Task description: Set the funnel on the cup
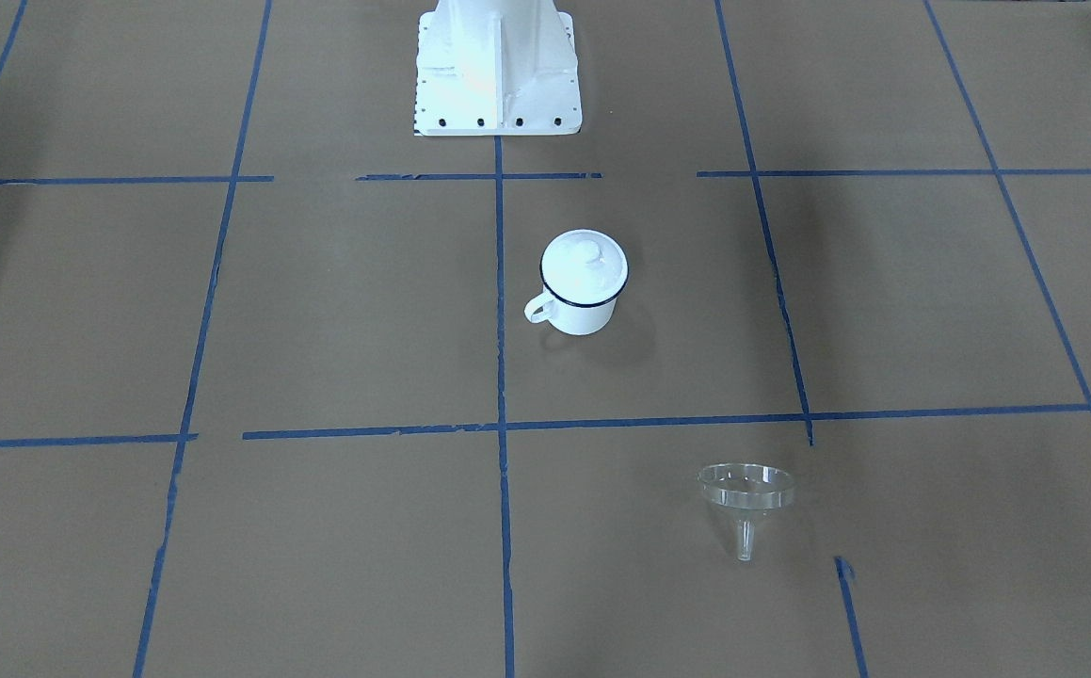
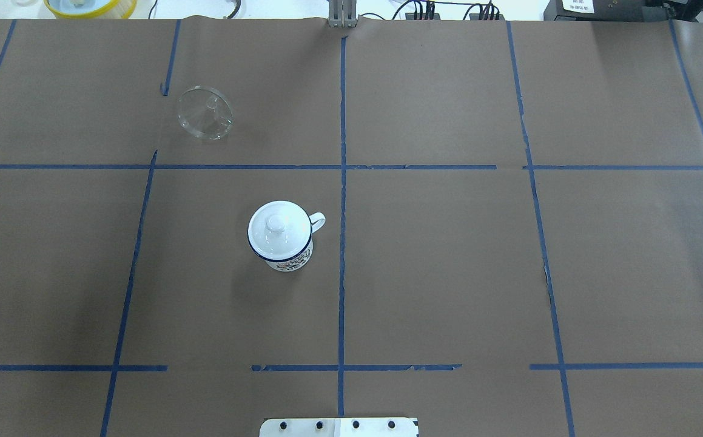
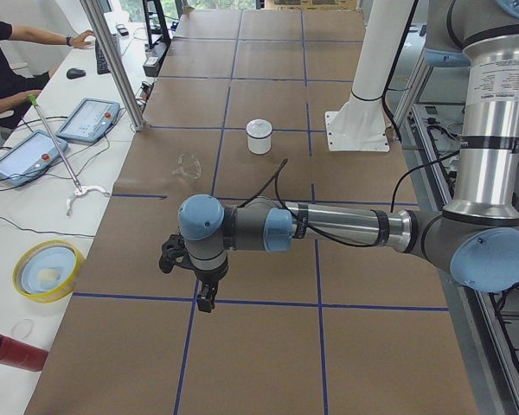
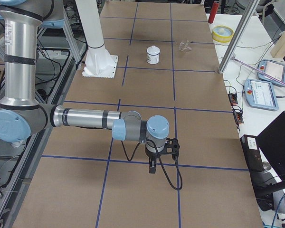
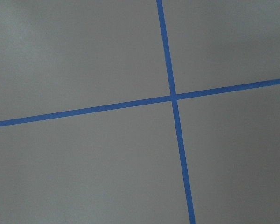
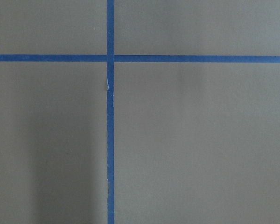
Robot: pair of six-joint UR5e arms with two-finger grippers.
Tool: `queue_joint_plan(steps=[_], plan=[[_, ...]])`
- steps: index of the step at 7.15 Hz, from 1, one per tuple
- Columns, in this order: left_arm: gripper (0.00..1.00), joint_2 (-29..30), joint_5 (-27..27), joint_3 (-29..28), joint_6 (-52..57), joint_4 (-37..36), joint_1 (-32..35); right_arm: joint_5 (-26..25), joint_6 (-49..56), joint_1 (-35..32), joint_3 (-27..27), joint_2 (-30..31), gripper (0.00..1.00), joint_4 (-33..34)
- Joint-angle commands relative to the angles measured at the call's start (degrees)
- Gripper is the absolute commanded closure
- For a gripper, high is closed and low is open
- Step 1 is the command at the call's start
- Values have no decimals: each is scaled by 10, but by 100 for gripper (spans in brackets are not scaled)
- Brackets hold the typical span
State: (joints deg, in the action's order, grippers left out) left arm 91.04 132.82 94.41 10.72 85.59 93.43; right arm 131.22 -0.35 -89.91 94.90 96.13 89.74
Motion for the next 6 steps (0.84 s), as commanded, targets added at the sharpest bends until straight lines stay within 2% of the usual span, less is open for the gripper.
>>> queue_joint_plan(steps=[1, 6], plan=[[0, -2, 0, -1, 7, 4, 0, 0, 0, 0, 0, 0, 0, 0], [0, 6, -3, -3, 6, 6, -2, 0, 0, 0, -1, 0, 0, 0]])
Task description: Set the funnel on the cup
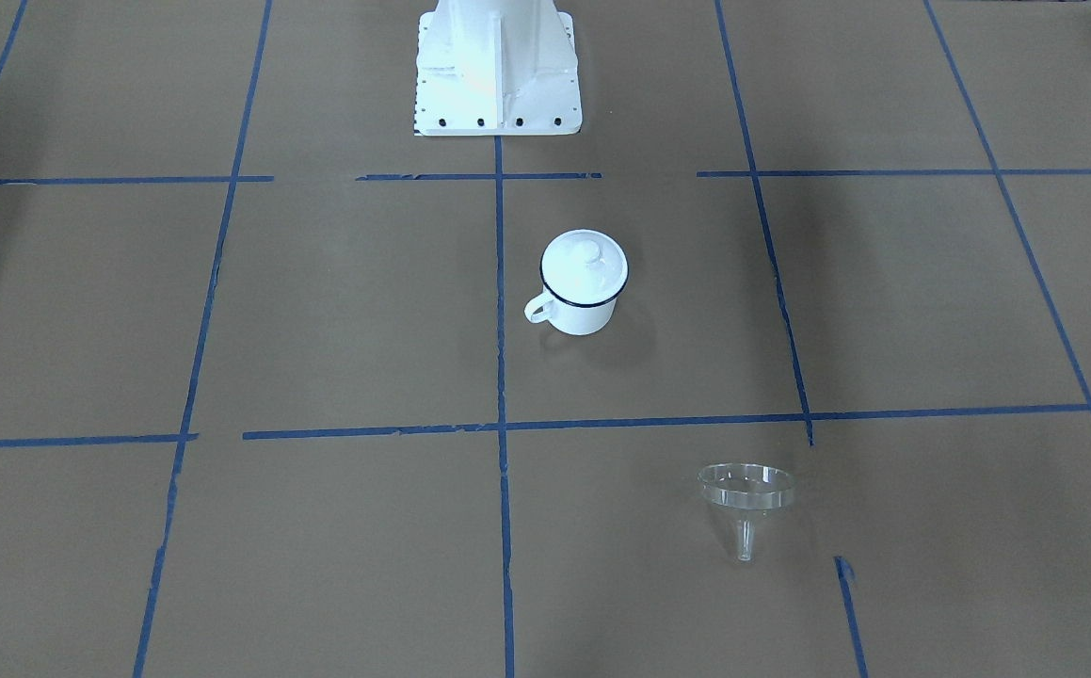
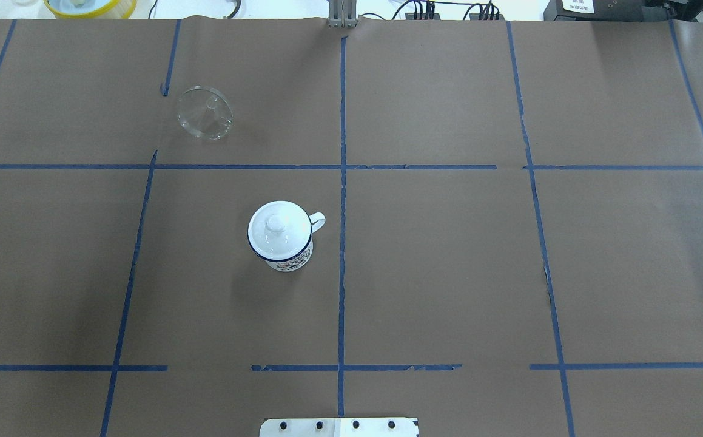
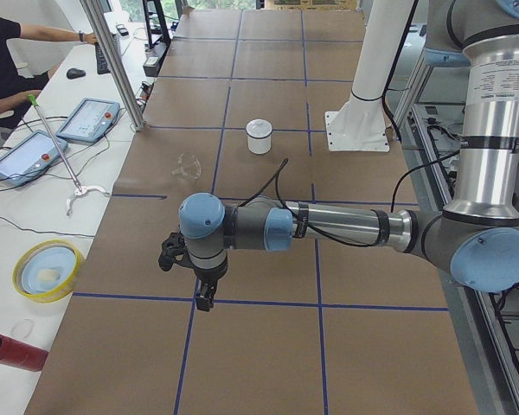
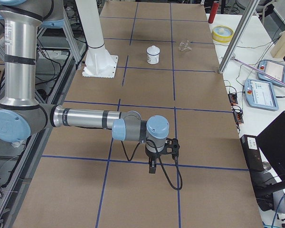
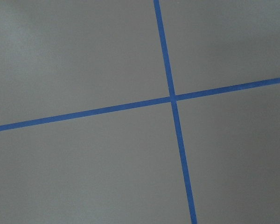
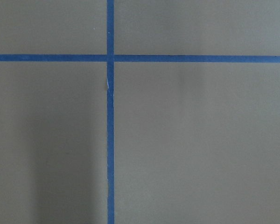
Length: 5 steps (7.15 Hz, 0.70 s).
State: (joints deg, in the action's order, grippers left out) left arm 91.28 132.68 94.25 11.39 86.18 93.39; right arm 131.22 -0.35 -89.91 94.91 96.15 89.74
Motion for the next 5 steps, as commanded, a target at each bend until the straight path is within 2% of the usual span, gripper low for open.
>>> queue_joint_plan(steps=[1, 2, 3, 4, 5], plan=[[0, 14, -2, -1, 0, 0, 0, 0, 0, 0, -1, 0, 0, 0], [0, 31, -1, 7, -3, -2, -1, 0, 0, 0, 0, 0, 0, 0], [0, 42, -1, 49, -29, -12, 0, 0, 0, 0, 0, -1, 0, 0], [0, 57, -1, 111, -136, -31, -16, 0, 0, 0, 0, -1, 0, 0], [0, 80, -1, 177, -225, -38, -97, 0, 0, 0, 0, 0, 0, 0]])
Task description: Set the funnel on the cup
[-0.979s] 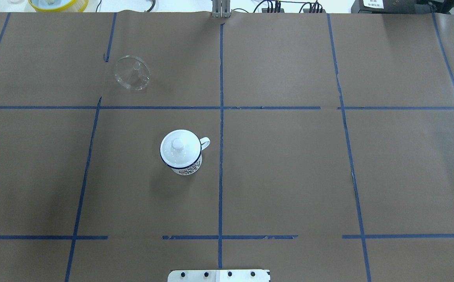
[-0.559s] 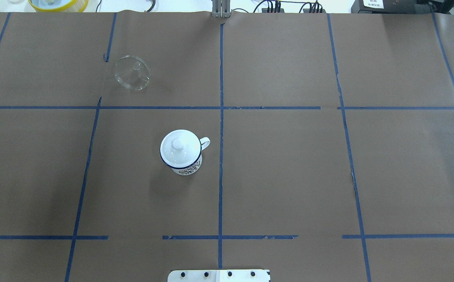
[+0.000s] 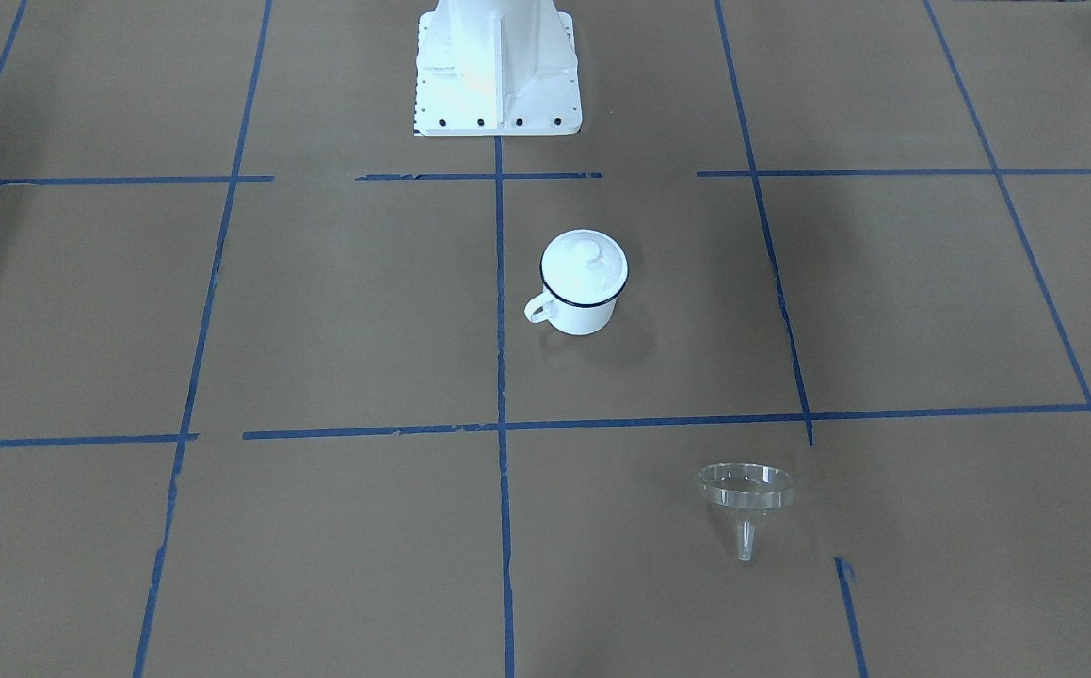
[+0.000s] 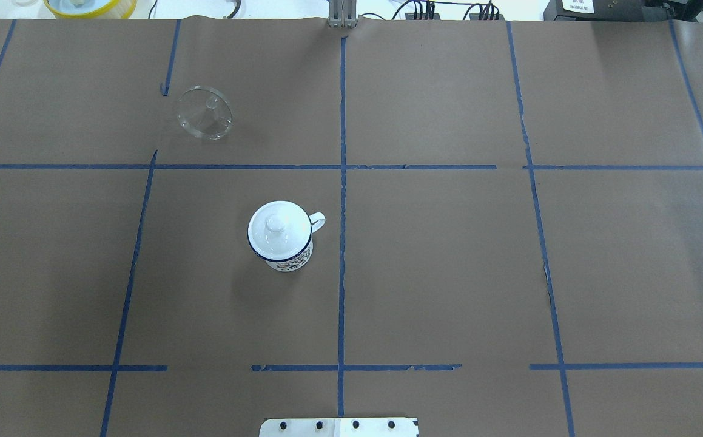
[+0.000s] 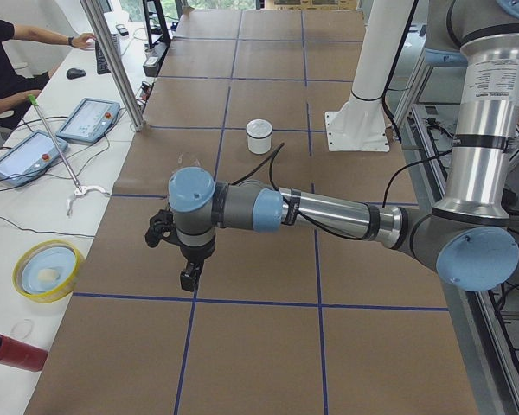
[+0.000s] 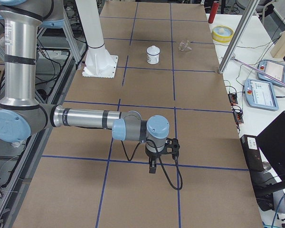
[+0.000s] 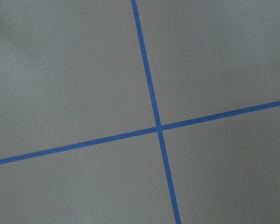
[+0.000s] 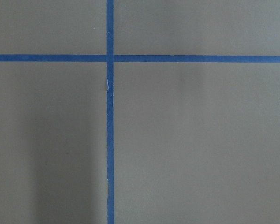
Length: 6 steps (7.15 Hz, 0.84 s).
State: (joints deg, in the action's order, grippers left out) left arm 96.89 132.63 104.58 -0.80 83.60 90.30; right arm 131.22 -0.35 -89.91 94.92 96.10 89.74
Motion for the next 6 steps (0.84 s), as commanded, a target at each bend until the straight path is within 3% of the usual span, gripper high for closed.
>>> queue_joint_plan(steps=[1, 2, 4, 6], plan=[[0, 77, 0, 108, -231, -15, -151, 0, 0, 0, 0, 1, 0, 0], [0, 142, -1, 121, -360, -14, -232, 0, 0, 0, 0, 1, 0, 0], [0, 219, -21, 118, -478, -13, -363, 0, 0, 0, 0, 0, 0, 0], [0, 279, -129, 101, -622, -13, -498, 0, 0, 0, 0, 0, 0, 0]])
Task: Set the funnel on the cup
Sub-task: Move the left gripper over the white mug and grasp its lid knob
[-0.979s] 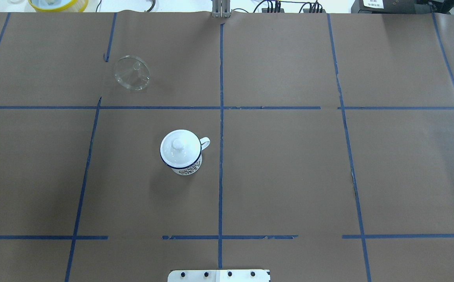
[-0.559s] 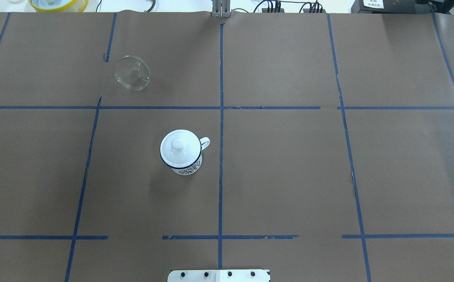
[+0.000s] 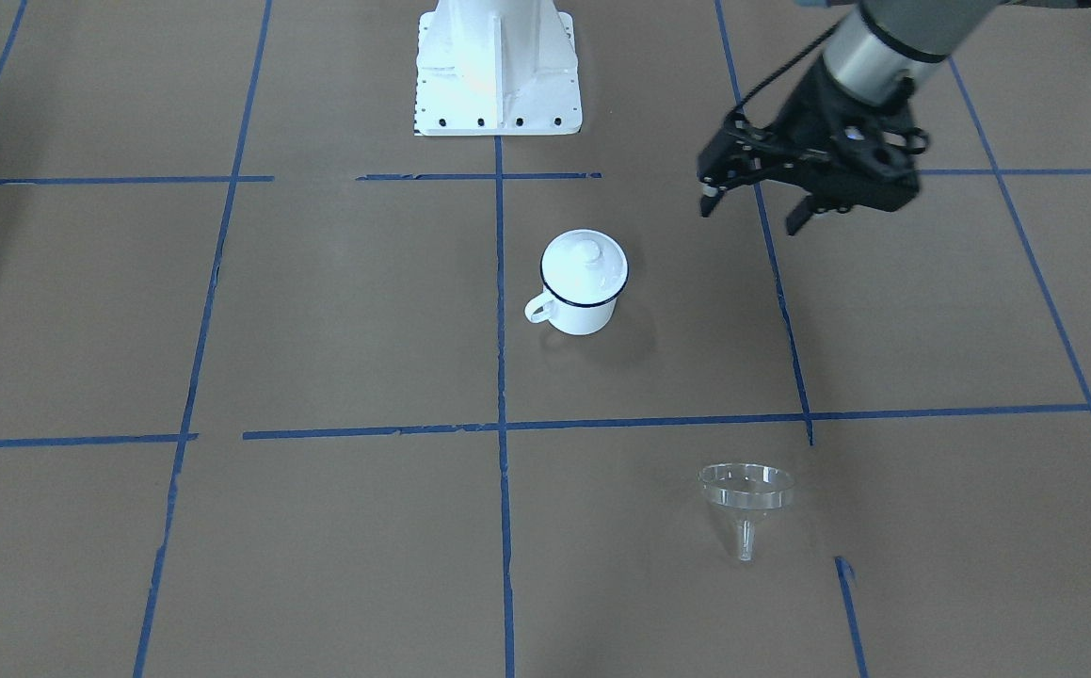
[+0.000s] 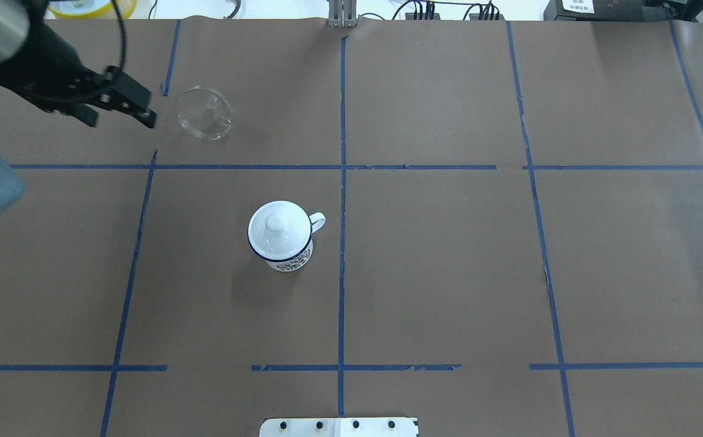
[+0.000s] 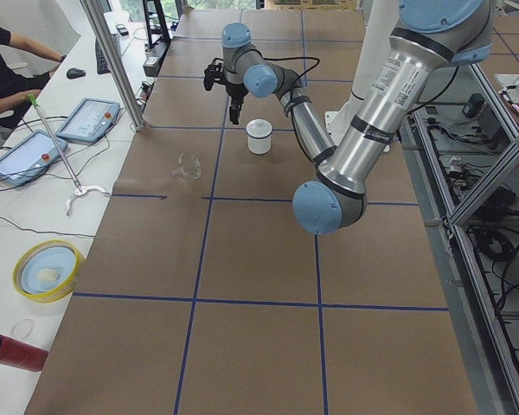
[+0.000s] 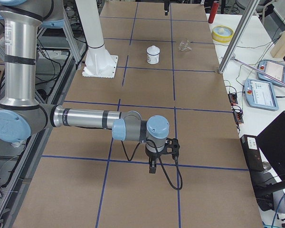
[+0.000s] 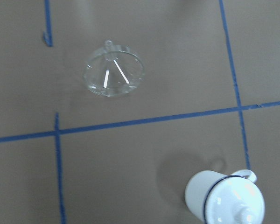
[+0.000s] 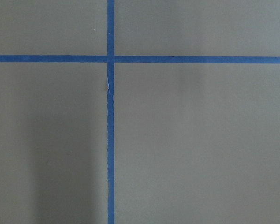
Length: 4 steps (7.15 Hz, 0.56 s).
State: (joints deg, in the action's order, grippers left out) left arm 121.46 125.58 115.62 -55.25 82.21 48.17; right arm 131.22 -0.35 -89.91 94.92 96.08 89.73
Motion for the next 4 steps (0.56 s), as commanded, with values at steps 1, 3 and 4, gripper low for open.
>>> queue_joint_plan(steps=[1, 3, 4], plan=[[0, 33, -80, -11, -81, 6, -101, 0, 0, 0, 0, 0, 0, 0], [0, 59, -115, -54, -98, 11, -125, 0, 0, 0, 0, 1, 0, 0], [0, 69, -133, -82, -97, 10, -128, 0, 0, 0, 0, 1, 0, 0]])
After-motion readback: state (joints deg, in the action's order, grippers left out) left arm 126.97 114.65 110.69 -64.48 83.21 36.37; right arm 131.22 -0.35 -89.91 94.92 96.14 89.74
